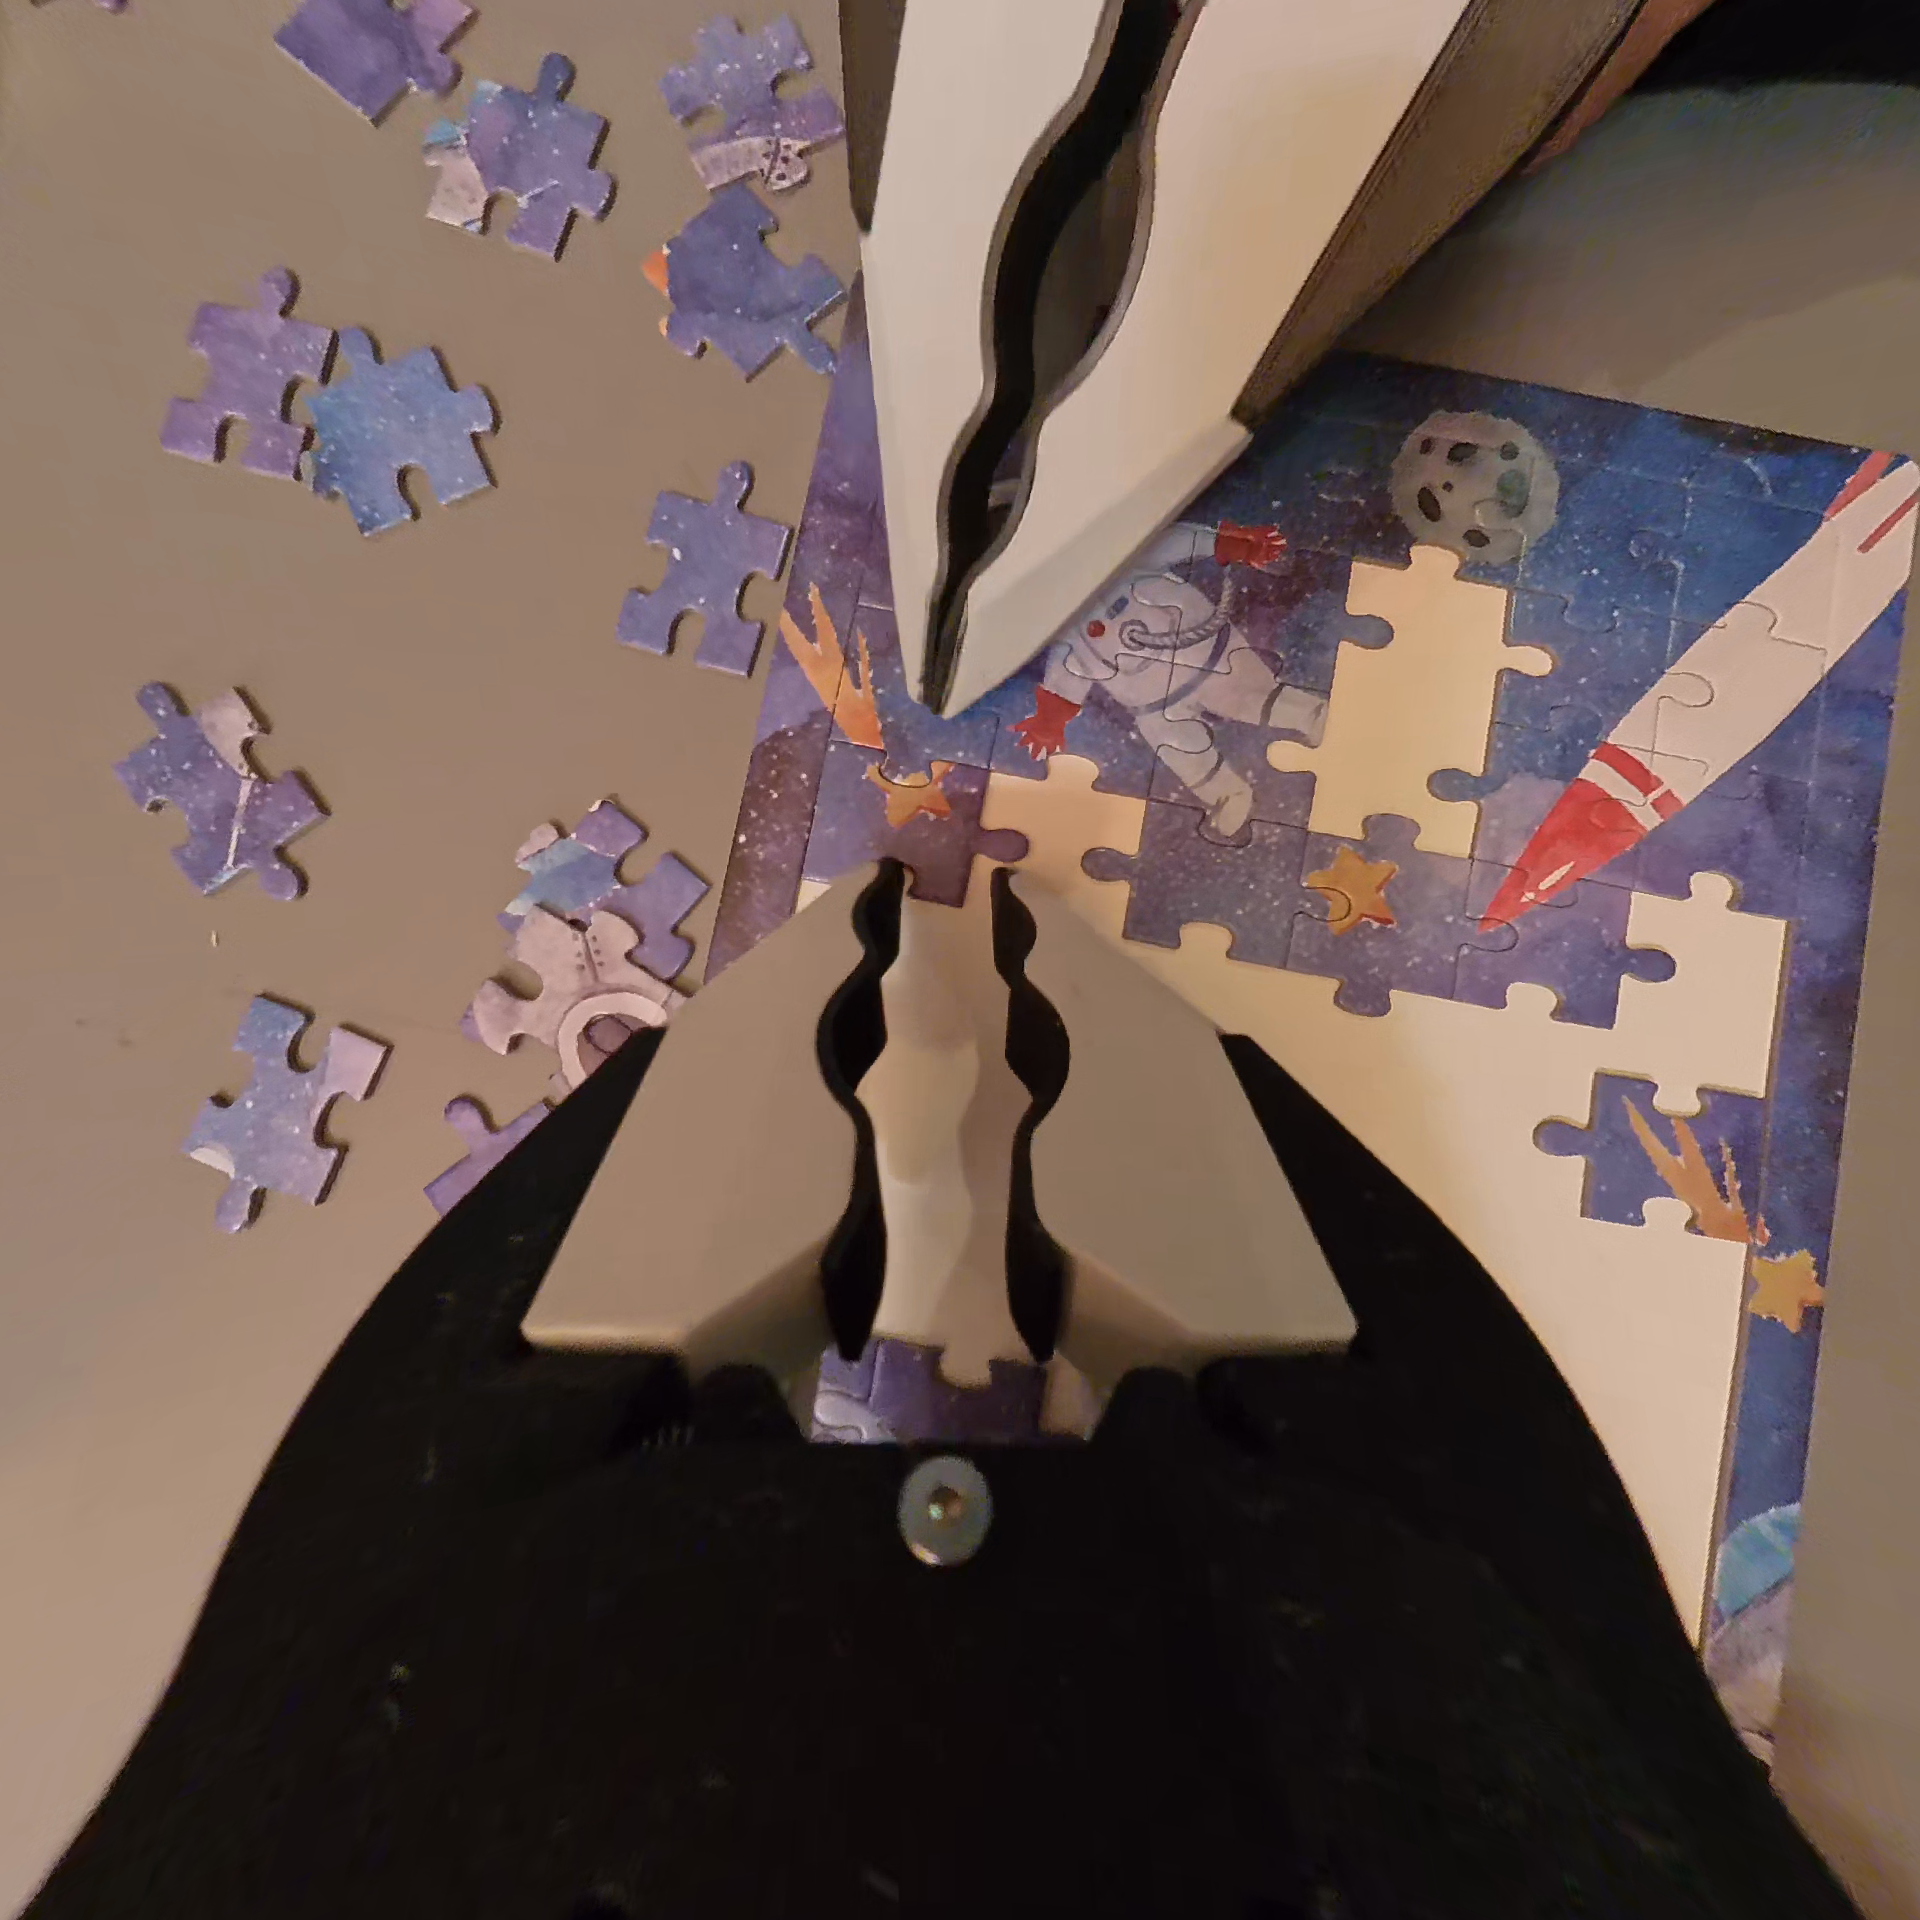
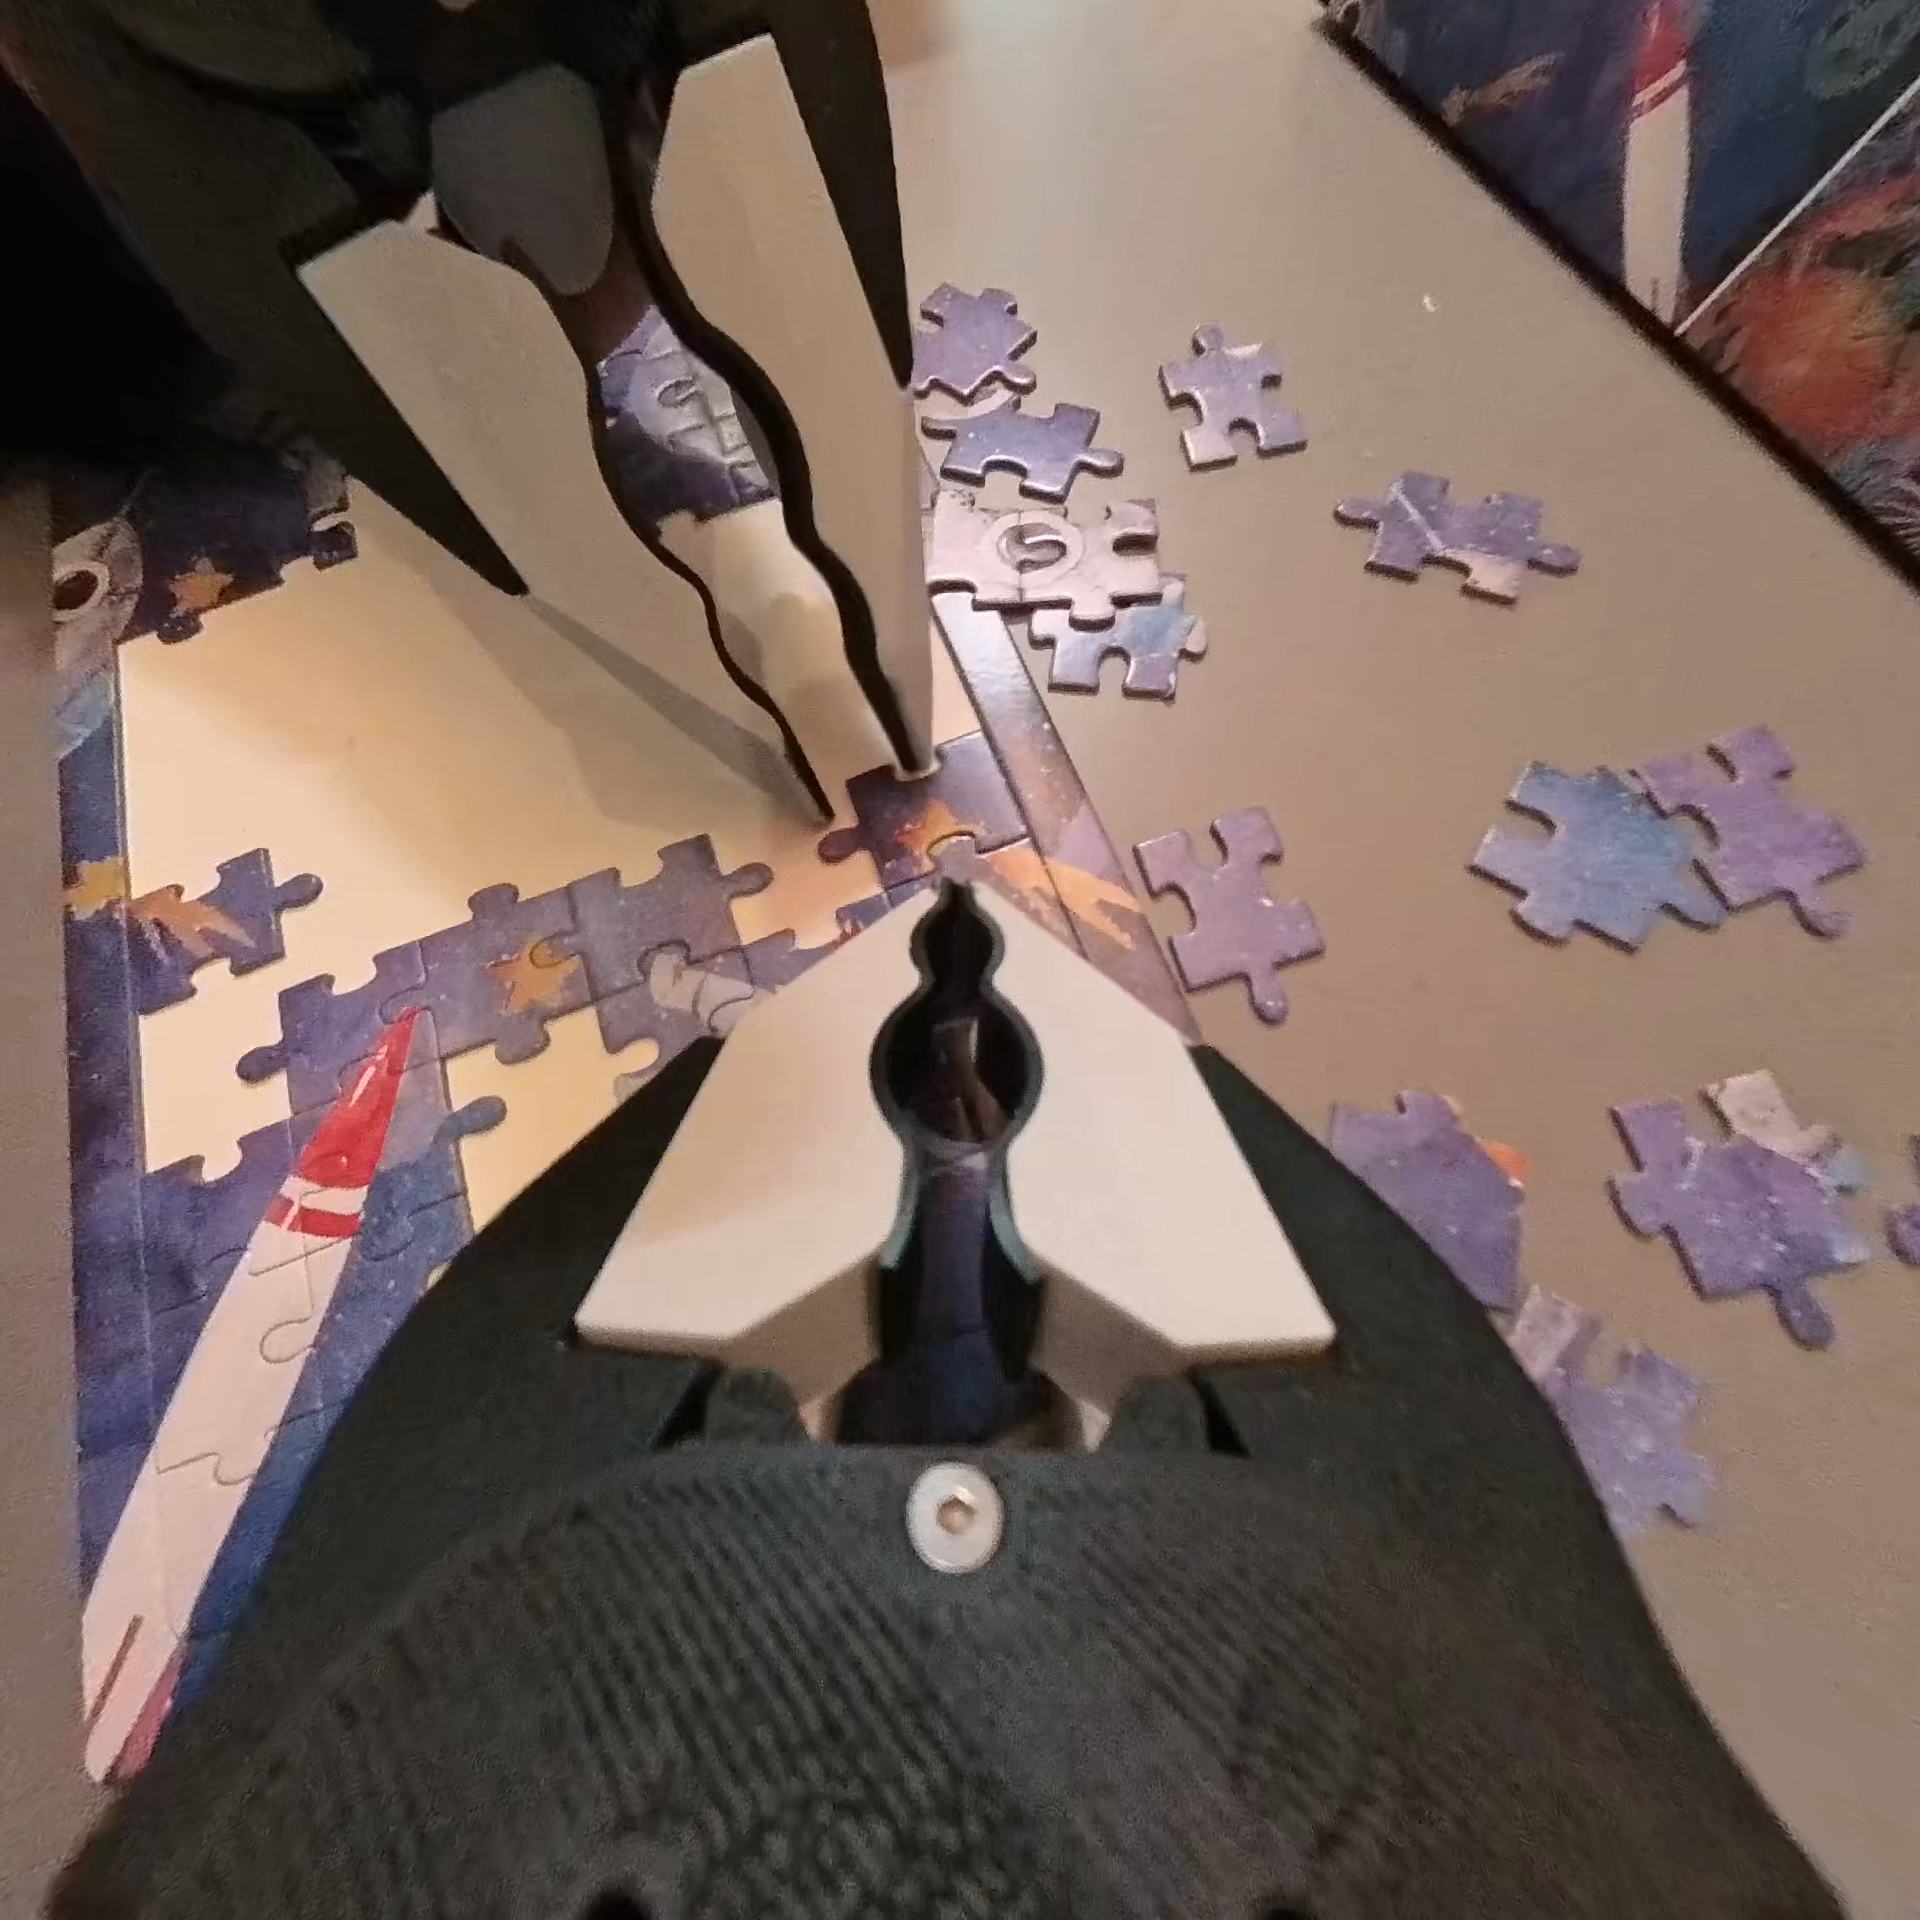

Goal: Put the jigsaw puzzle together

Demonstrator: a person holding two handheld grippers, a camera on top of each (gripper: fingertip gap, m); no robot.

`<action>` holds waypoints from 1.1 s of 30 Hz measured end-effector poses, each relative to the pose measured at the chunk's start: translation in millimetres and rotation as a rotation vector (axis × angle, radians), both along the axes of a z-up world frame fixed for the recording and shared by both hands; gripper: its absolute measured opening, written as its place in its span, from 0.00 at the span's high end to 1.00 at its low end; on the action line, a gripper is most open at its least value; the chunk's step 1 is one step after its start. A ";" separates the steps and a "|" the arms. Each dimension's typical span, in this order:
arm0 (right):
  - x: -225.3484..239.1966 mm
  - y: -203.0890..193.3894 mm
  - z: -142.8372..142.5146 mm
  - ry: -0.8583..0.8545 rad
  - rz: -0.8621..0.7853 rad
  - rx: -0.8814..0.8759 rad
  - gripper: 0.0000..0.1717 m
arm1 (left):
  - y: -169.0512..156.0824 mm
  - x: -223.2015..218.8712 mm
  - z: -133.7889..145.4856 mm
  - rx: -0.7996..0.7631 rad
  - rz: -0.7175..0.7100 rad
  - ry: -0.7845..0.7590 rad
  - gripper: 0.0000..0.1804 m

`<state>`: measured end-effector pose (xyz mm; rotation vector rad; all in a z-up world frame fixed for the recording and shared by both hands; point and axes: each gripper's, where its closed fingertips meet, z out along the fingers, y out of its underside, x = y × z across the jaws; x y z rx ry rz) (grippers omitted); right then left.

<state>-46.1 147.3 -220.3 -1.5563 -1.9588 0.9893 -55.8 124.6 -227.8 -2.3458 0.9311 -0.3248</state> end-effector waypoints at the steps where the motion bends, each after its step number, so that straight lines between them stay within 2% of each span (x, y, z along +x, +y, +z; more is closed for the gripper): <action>1: 0.1 -0.7 -1.7 -0.008 0.002 -0.003 1.00 | 0.0 0.7 0.0 -0.001 -0.002 -0.004 0.92; 16: -1.0 -0.6 -2.8 -0.014 -0.006 -0.004 1.00 | 1.5 0.8 0.6 0.011 -0.009 -0.013 0.96; 17: -1.2 -0.5 -2.7 -0.013 -0.007 -0.003 1.00 | -0.4 3.9 1.7 0.005 -0.024 -0.029 1.00; 25: -1.3 -0.3 -2.7 -0.013 -0.007 -0.003 1.00 | 2.2 -3.4 1.8 0.014 0.003 -0.010 1.00; 30: -1.2 -0.3 -2.7 -0.013 -0.007 0.003 1.00 | -0.5 -3.2 0.9 -0.005 -0.001 -0.008 0.92; 33: -1.3 -0.3 -2.7 -0.013 -0.007 0.008 1.00 | -1.3 -2.2 0.1 -0.015 -0.002 -0.017 0.91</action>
